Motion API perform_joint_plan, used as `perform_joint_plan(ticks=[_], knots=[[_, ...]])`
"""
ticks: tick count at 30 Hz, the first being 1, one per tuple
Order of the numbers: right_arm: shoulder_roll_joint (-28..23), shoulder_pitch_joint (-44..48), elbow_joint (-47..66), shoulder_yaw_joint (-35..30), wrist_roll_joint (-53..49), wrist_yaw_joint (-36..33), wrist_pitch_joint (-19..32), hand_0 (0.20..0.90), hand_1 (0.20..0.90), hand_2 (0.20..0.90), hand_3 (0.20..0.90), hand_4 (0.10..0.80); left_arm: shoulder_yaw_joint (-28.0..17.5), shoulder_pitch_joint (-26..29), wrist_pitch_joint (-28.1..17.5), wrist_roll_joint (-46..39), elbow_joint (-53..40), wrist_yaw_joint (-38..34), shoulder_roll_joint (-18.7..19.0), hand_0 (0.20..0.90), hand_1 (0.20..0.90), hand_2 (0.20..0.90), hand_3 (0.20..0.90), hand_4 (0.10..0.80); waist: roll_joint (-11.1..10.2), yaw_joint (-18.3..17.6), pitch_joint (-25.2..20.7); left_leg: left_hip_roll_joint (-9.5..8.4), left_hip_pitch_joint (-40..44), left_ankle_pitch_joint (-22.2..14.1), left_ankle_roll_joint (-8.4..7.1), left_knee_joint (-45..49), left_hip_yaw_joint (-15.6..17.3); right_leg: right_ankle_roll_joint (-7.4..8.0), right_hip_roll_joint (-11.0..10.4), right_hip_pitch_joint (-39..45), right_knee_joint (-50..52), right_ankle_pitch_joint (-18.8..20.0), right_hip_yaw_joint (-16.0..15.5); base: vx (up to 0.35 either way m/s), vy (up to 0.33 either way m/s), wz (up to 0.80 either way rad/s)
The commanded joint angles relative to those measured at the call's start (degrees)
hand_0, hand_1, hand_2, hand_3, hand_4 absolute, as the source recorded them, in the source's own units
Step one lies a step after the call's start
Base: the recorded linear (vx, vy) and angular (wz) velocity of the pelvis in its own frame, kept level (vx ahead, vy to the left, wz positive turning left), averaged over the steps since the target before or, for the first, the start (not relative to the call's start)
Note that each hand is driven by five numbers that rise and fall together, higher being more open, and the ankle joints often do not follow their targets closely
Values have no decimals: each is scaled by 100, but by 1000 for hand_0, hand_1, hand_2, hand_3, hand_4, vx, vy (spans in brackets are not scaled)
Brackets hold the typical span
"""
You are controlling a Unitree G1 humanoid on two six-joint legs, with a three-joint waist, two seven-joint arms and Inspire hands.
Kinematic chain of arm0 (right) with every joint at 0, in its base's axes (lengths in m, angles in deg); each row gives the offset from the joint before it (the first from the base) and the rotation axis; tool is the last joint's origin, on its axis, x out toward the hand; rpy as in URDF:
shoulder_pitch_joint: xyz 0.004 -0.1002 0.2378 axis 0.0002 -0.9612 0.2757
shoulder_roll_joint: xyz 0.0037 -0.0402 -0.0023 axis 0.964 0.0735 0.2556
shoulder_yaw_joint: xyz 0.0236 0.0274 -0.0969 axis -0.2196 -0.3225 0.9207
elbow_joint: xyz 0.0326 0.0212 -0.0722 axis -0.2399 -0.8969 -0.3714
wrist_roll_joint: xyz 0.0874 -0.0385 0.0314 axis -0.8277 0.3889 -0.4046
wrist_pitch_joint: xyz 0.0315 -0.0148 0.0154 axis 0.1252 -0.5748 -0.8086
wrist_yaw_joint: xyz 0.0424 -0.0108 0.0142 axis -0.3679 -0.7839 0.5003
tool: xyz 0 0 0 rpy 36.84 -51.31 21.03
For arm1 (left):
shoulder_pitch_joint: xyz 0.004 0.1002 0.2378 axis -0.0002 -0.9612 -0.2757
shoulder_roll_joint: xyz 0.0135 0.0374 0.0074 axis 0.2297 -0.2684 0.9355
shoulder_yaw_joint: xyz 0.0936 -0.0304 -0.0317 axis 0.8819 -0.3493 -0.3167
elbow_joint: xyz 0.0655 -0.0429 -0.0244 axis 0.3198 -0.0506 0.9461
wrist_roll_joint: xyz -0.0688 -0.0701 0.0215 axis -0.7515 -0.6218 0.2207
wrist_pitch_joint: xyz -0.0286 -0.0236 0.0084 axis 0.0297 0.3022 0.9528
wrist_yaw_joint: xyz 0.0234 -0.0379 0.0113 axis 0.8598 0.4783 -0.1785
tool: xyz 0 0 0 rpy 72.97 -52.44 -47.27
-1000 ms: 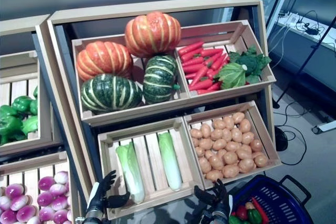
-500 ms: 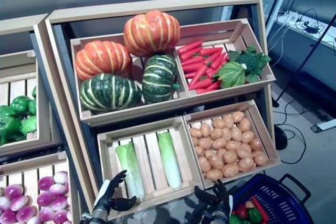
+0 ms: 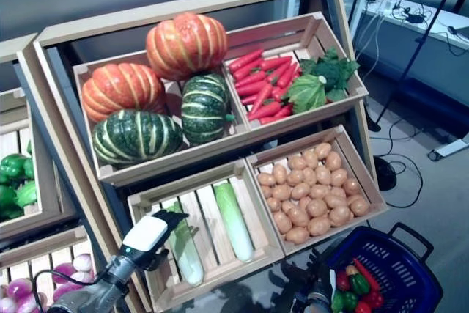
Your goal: Put vegetables into the basket
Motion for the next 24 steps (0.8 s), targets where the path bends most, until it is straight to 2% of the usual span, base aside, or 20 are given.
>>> perform_joint_plan(ticks=[1,4,8,13,14,18,20,21,24], knots=[[-107,428,574,164,304,128,104,900,900,900,900,800,116,919,321,254,-174,255,555,900,900,900,900,800,-150,-203,100,-169,-82,-337,-91,163,17,130,-135,-180,608,-383,153,-95,103,-2],[-342,586,629,113,180,54,123,900,900,900,900,800,561,1461,421,242,-247,560,789,900,900,900,900,800,-100,-373,287,-73,-358,-340,-130,601,254,59,-183,-523,1051,-503,133,-156,121,-2],[-688,917,501,-130,0,131,140,900,900,900,900,800,965,2003,547,339,-6,435,767,900,900,900,900,800,-115,-490,638,147,-1030,-538,-286,1719,357,-41,-338,-1069,1948,-808,184,-140,105,10],[-842,1094,386,-214,-170,377,344,900,900,900,900,800,1033,2327,443,686,190,260,913,900,900,900,900,800,-226,-490,822,292,-1591,-819,-273,2536,394,-106,-440,-1562,2692,-1047,190,-121,7,8],[-869,1238,354,-183,-274,439,466,900,900,900,900,800,1206,2674,302,782,329,314,1004,900,900,900,900,800,-277,-488,934,373,-1947,-953,-253,2934,364,-139,-487,-1878,3099,-1172,171,-219,-34,3],[-875,1499,378,-86,-433,429,564,900,900,900,900,800,1517,3221,188,958,514,148,1210,900,900,900,900,800,-403,-436,1115,546,-2588,-1237,-209,3659,286,-130,-597,-2499,3952,-1420,128,-241,-63,8],[-898,1602,424,-11,-463,409,555,900,900,900,900,800,1633,3477,168,1024,558,113,1281,900,900,900,900,800,-446,-404,1182,633,-2847,-1484,-246,4033,239,-78,-700,-2726,4371,-1626,110,-168,-66,4],[-903,1690,495,27,-459,359,526,900,900,900,900,800,1722,3682,178,1049,576,78,1356,900,900,900,900,800,-492,-378,1252,730,-3180,-1541,-229,4374,236,-77,-805,-3047,4749,-1682,76,-185,-62,9],[-930,1813,536,89,-536,240,536,900,900,900,900,800,1810,3946,269,1148,660,9,1377,900,900,900,900,800,-538,-332,1342,851,-3661,-1749,-264,4920,101,-42,-929,-3496,5306,-1848,114,-182,-62,10]])
